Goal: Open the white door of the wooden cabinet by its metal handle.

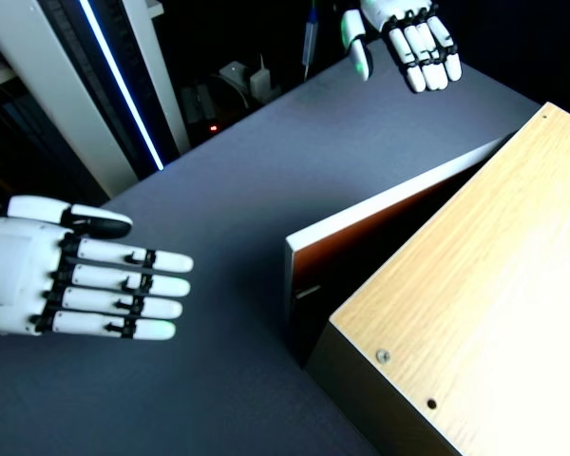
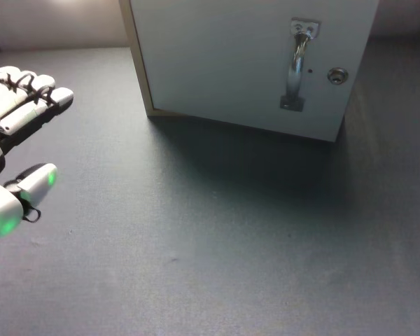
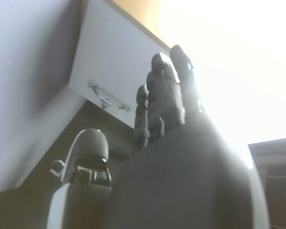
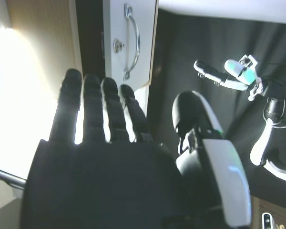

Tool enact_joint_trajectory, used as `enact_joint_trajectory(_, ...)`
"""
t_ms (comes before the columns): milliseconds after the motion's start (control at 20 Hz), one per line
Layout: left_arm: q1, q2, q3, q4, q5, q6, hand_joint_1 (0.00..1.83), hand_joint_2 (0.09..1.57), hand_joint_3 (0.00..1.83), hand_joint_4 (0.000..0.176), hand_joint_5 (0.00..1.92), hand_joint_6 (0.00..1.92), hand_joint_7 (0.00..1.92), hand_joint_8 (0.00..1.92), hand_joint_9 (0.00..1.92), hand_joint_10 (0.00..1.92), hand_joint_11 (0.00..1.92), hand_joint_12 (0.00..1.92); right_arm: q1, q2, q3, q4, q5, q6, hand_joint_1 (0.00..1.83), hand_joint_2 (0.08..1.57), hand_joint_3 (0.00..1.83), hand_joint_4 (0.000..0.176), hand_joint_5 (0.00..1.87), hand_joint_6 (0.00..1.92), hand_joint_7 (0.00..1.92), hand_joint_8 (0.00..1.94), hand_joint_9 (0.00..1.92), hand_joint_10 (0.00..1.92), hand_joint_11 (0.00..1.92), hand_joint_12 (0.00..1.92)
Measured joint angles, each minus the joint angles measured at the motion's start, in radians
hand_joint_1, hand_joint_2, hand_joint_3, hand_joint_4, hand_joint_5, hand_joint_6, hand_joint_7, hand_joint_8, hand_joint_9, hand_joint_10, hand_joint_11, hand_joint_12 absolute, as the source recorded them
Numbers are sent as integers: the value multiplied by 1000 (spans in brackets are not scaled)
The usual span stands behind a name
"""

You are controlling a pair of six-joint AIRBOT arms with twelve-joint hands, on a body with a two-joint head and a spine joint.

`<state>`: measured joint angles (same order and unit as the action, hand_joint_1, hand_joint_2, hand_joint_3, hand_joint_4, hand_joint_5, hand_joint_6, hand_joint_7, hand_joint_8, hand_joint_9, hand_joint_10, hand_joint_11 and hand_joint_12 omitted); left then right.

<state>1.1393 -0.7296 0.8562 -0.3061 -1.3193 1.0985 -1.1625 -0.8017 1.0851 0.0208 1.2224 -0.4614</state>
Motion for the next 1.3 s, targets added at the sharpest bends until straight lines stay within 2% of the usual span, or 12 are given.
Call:
enact_joint_trajectory(250, 0, 0, 2, 3, 1, 0, 0, 1571, 31, 0, 131, 1, 68, 1, 47, 1, 19, 149, 33, -14, 13, -10, -11, 0, 284, 1413, 0, 0, 123, 2, 89, 5, 45, 6, 93, 101)
enact_joint_trajectory(450, 0, 0, 2, 3, 0, 0, 0, 1571, 39, 0, 138, 6, 71, 4, 44, 2, 14, 136, 106, -41, 37, -45, -51, 2, 126, 1421, 3, 0, 97, 2, 65, 4, 22, 0, 74, 64)
enact_joint_trajectory(500, 0, 0, 2, 2, 0, 0, 0, 1570, 36, 0, 137, 5, 66, 1, 43, 1, 18, 137, 121, -44, 44, -54, -62, 1, 24, 1456, 14, 0, 99, 1, 79, 5, 7, 1, 63, 52)
enact_joint_trajectory(850, 0, 0, 2, 4, 0, 0, 0, 1571, 52, 0, 143, 0, 79, 0, 56, 0, 32, 139, 220, -84, 124, -40, -152, 1, 0, 1409, 0, 0, 17, 5, 0, 0, 0, 0, 0, 0)
enact_joint_trajectory(1000, 0, 0, 2, 3, 3, -1, 0, 1569, 37, 0, 145, 4, 80, 4, 64, 4, 42, 140, 273, -118, 154, -72, -216, 1, 0, 1407, 0, 31, 0, 0, 0, 0, 0, 0, 0, 0)
enact_joint_trajectory(1050, 0, 0, 2, 5, 3, -1, 0, 1571, 44, 0, 139, 1, 71, 0, 49, 0, 20, 130, 297, -129, 168, -86, -241, 1, 0, 1410, 0, 21, 0, 0, 0, 0, 0, 0, 0, 0)
enact_joint_trajectory(1100, 0, 0, 2, 7, 4, -1, 0, 1571, 48, 0, 140, 1, 73, 2, 51, 2, 22, 129, 315, -135, 178, -93, -259, 0, 0, 1396, 0, 2, 0, 0, 0, 0, 0, 0, 0, 0)
enact_joint_trajectory(1300, 0, 0, 2, 6, 4, -6, 0, 1567, 37, 0, 138, 0, 72, 0, 48, 0, 21, 124, 357, -146, 199, -97, -308, -16, 0, 1373, 0, 0, 0, 0, 0, 0, 0, 0, 0, 0)
